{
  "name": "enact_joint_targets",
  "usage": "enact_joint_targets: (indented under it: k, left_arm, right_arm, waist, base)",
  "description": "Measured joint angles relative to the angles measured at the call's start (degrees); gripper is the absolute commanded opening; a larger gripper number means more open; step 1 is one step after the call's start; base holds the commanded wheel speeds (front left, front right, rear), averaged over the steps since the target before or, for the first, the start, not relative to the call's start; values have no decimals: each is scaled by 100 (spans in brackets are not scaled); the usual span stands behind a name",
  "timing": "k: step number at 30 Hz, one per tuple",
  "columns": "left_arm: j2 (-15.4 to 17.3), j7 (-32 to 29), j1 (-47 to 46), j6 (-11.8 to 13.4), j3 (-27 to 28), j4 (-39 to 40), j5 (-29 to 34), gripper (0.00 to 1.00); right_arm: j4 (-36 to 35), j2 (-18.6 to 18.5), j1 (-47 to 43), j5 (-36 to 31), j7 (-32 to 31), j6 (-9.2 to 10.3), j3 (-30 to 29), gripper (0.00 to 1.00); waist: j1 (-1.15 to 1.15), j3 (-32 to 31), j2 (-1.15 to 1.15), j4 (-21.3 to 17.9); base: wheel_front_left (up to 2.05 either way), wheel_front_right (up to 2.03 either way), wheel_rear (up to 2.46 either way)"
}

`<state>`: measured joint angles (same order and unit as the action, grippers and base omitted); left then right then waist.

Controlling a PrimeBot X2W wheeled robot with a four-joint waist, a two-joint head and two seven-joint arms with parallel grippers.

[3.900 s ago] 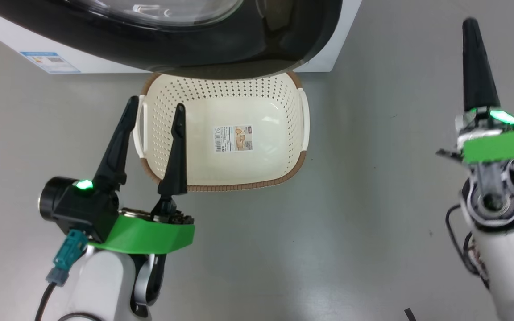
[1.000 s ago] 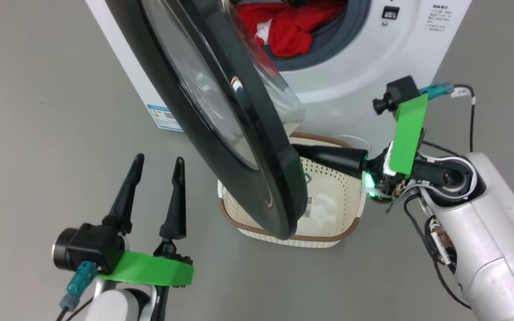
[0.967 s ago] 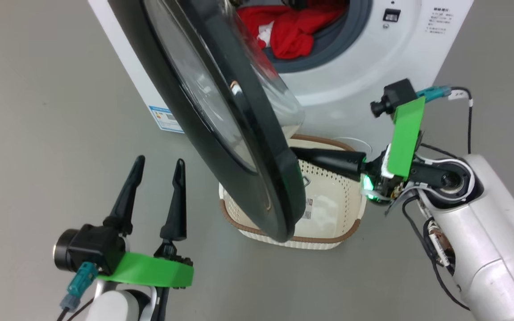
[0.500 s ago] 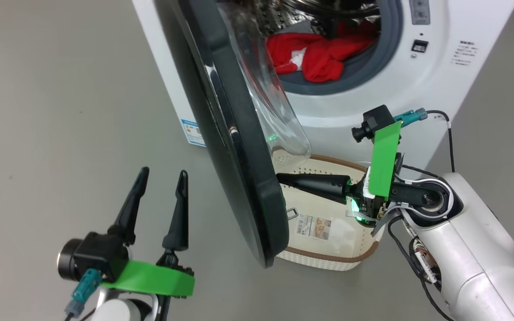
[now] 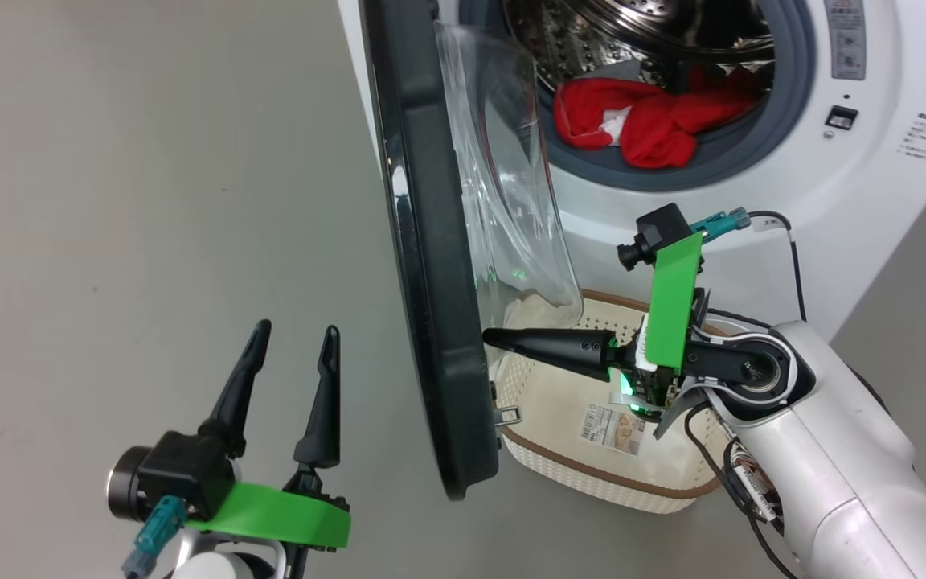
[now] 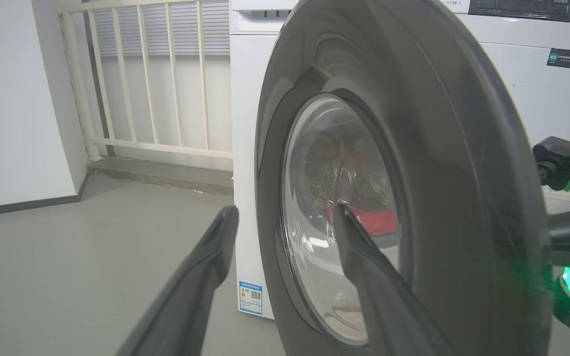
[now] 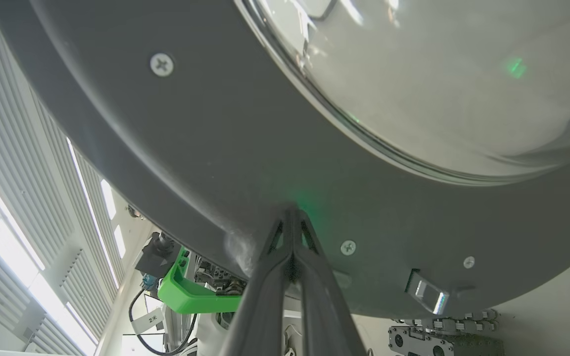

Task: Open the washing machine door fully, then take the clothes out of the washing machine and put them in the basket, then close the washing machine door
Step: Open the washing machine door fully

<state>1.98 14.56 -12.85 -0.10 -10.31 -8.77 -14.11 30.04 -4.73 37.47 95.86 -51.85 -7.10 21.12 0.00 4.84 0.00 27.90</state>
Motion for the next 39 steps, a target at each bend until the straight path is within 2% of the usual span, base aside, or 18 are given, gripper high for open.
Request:
enact_joint_targets:
  k: [8,16,20,21,22,23,26,32,35,39]
  left_arm:
    - [1,0,6,5,-5,-13,0,100]
    - [3,0,30,15,26,1,-8,100]
    - [3,0,90,15,48,8,-8,100]
    - [3,0,126,15,51,5,-8,100]
    - [4,0,141,15,53,2,-8,100]
    - [4,0,141,15,54,0,-8,100]
    - [4,0,141,14,57,-3,-9,100]
    - [8,0,165,8,105,-13,-9,100]
    - [8,0,241,8,121,-43,-9,100]
    - [9,0,246,7,149,-73,-8,100]
  right_arm:
    - [16,1,1,59,63,0,182,0]
    - [22,23,2,99,148,0,380,0]
    - [58,31,2,2,404,0,380,0]
    - [74,34,2,-35,477,0,374,21]
    - [87,38,2,-77,549,0,367,57]
    - [97,46,2,-121,624,0,361,100]
    - [75,32,-4,-358,823,0,358,100]
    - [-426,-254,-363,-1040,1473,0,493,100]
    - [-631,-561,-541,-1605,2081,0,699,100]
    - [-703,-949,-596,-2509,3207,0,1079,100]
  waist:
    - [0,-47,0,268]
    - [0,-58,0,289]
    - [0,-84,0,278]
    - [0,-93,0,274]
    - [0,-103,0,269]
    - [0,-115,0,264]
    - [0,-158,0,247]
    - [0,-219,0,167]
    - [0,-233,0,111]
    - [0,-244,0,37]
  base:
    - [0,0,0]
    - [0,0,0]
    - [0,0,0]
    - [0,0,0]
    - [0,0,0]
    - [0,0,0]
    - [0,0,0]
    - [0,0,0]
    - [0,0,0]
    - [0,0,0]
